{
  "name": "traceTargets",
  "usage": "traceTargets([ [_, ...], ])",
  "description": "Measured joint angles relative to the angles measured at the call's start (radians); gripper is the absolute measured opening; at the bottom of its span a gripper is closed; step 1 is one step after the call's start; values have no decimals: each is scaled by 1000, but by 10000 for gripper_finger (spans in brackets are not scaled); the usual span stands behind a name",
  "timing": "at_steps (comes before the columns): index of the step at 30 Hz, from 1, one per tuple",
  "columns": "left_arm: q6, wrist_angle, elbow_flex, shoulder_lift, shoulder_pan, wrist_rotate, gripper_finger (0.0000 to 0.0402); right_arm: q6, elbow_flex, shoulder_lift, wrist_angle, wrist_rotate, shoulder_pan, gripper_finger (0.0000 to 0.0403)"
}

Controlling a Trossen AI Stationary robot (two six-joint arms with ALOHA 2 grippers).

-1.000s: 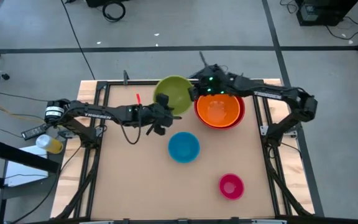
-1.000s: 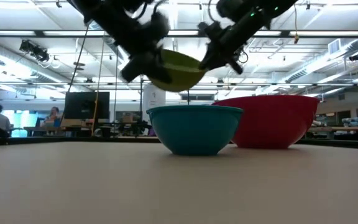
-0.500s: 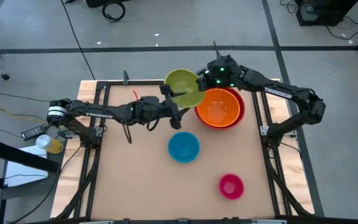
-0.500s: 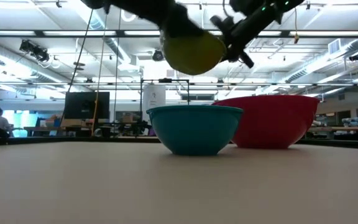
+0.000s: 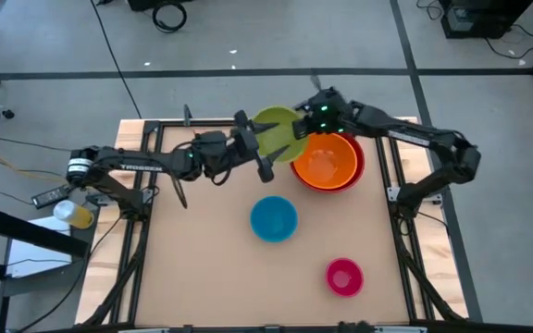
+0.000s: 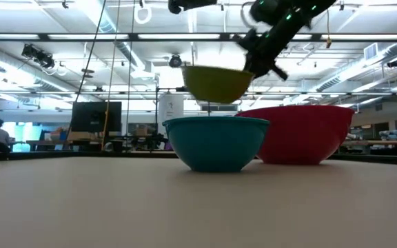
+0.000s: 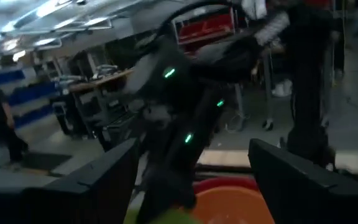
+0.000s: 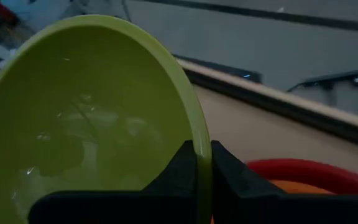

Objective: Nest bowls inside each other
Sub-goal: Stack the green bowl on top of the orange bowl

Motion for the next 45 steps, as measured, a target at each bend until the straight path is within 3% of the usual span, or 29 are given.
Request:
traceTargets([
  [7,-170,-204,0,-111,46,11,304,-93,0,-156,-238,78,-119,23],
  [12,-346,-419,0,-133,111,154,304,-130,-23,-233,-411,75,-178,23],
  [18,-505,-525,-37,-71,131,416,304,-86,-182,-318,-414,5,-175,23],
  [22,-575,-540,-61,-30,121,507,304,-14,-305,-375,-330,-68,-142,23],
  [26,-608,-595,-73,13,109,546,304,43,-405,-407,-300,-61,-103,27],
  [32,-603,-616,-71,59,87,571,304,92,-489,-435,-250,-42,-81,99],
  [38,-588,-667,-71,121,81,577,304,101,-478,-457,-217,2,-77,170],
  [45,-609,-717,-71,195,50,580,297,106,-439,-565,-15,39,-26,199],
])
